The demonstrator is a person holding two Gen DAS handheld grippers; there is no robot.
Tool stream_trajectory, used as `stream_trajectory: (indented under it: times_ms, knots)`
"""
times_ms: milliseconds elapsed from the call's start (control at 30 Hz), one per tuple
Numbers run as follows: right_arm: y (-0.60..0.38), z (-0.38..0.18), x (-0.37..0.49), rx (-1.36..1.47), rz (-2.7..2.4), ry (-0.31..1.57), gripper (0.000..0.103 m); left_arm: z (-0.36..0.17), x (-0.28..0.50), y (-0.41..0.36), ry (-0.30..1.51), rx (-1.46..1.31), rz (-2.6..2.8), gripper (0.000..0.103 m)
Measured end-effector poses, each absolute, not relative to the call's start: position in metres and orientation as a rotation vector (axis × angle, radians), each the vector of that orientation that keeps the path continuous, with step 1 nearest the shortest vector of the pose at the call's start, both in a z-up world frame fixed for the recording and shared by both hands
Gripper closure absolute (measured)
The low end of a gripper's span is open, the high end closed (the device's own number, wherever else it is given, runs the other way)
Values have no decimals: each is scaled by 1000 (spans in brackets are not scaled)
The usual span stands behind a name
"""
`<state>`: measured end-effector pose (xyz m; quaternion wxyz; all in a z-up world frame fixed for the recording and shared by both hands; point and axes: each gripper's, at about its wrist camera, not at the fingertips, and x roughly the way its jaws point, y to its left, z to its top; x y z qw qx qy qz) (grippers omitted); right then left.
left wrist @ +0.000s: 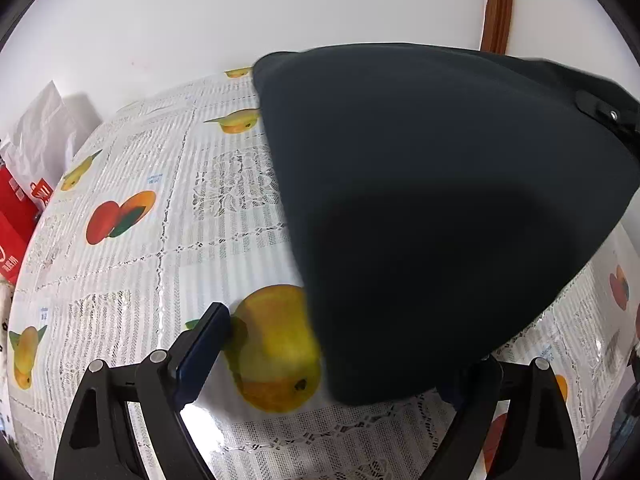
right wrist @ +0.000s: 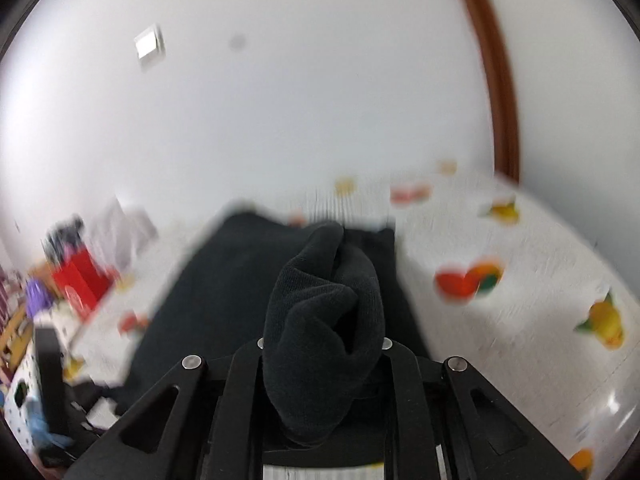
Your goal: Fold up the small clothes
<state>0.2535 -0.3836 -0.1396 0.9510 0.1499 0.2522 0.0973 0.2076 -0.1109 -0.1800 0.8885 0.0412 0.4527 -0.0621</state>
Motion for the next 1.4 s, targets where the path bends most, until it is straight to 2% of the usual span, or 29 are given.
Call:
stream_trajectory:
  times_ms: [167,233,400,433,467,500,533,567,600,667,967,1033,1100,1167,1300,1400]
  knots:
    - [-402,-195,277,307,125,748,88,-179,208,-111,937,83,-127,12]
    - [-405,-201,272,306,120,731,84,-179,208,-109,938,74,-136,13]
    - [-418,-194,253,321,75,728,61,-172,196,-98,905,81,-140,20]
    - [-419,-195,252,313,71,738,59,-170,193,-97,895,79,-153,27]
    - [-417,-196,254,307,73,743,59,-169,192,-97,890,71,-173,40]
    - [-415,-199,256,298,75,747,59,-169,191,-98,891,61,-193,49]
    - [-413,-201,258,299,77,751,59,-169,191,-101,899,52,-220,69]
    - [-413,-203,262,313,91,760,62,-169,191,-103,910,37,-248,78]
    - [-412,-204,265,336,138,764,82,-168,190,-105,907,31,-245,83]
    - [-404,-204,268,298,113,750,82,-166,189,-105,890,41,-237,88]
    - [-371,-203,298,291,241,789,82,-167,179,-61,897,19,-174,89]
    - [-366,-197,293,268,274,799,78,-168,177,-48,906,3,-171,89]
    - [-367,-188,278,236,250,782,66,-168,173,-41,916,6,-178,89]
    - [-364,-174,264,171,177,736,62,-166,169,-41,921,23,-193,85]
    - [-354,-153,267,116,180,675,62,-160,161,-38,935,14,-220,85]
    - [-341,-159,290,105,212,717,64,-146,143,-36,914,19,-218,79]
